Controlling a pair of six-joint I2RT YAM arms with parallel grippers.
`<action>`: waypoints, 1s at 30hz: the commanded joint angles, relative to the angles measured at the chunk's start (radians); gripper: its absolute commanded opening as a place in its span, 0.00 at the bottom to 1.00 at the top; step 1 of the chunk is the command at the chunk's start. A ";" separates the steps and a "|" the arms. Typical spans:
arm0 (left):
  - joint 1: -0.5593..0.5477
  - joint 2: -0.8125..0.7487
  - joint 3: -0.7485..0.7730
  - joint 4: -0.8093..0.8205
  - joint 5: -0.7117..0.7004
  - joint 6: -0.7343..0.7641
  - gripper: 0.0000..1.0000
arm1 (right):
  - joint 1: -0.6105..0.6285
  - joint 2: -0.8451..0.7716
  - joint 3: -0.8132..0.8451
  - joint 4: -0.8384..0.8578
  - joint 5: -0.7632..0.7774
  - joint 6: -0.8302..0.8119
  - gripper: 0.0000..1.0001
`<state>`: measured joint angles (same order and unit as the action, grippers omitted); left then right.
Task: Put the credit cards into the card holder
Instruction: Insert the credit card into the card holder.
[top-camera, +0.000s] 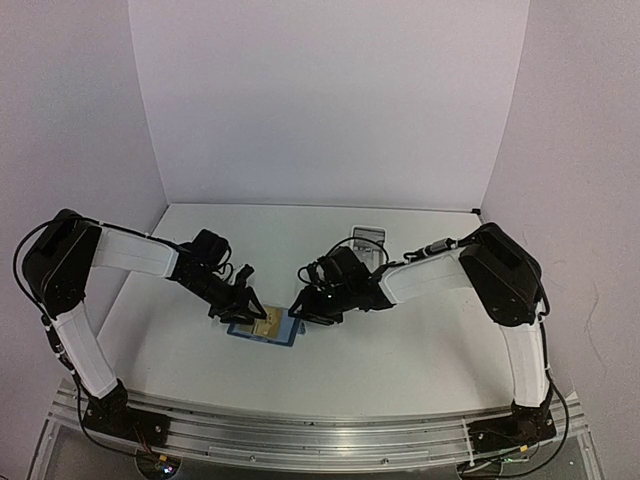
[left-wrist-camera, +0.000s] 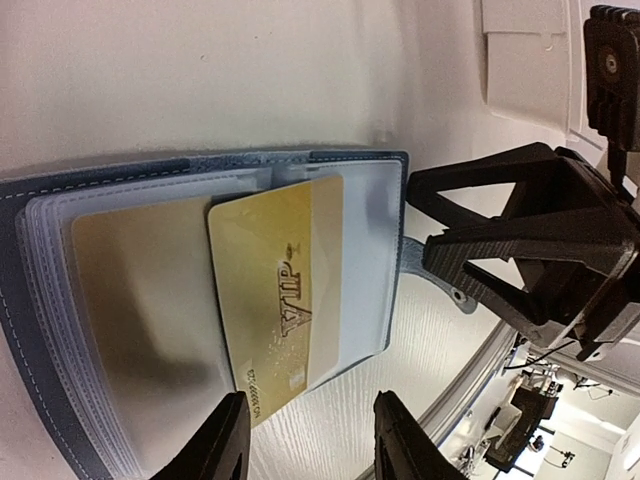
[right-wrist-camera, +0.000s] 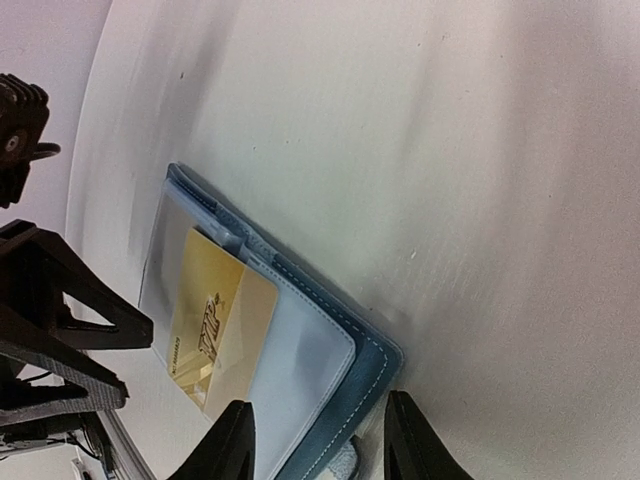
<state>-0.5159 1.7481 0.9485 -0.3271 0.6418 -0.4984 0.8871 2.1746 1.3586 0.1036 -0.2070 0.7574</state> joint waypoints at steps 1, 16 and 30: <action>0.003 0.028 -0.016 0.091 -0.007 -0.006 0.42 | 0.004 0.033 0.053 -0.043 -0.040 0.028 0.38; -0.070 0.104 -0.012 0.262 0.039 -0.016 0.43 | 0.004 0.052 0.055 0.014 -0.084 0.062 0.33; -0.073 0.051 0.147 0.095 0.038 0.137 0.41 | 0.004 0.021 0.011 0.028 -0.026 0.066 0.34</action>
<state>-0.5858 1.8481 0.9646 -0.1242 0.6846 -0.4789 0.8864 2.2066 1.3869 0.1154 -0.2581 0.8154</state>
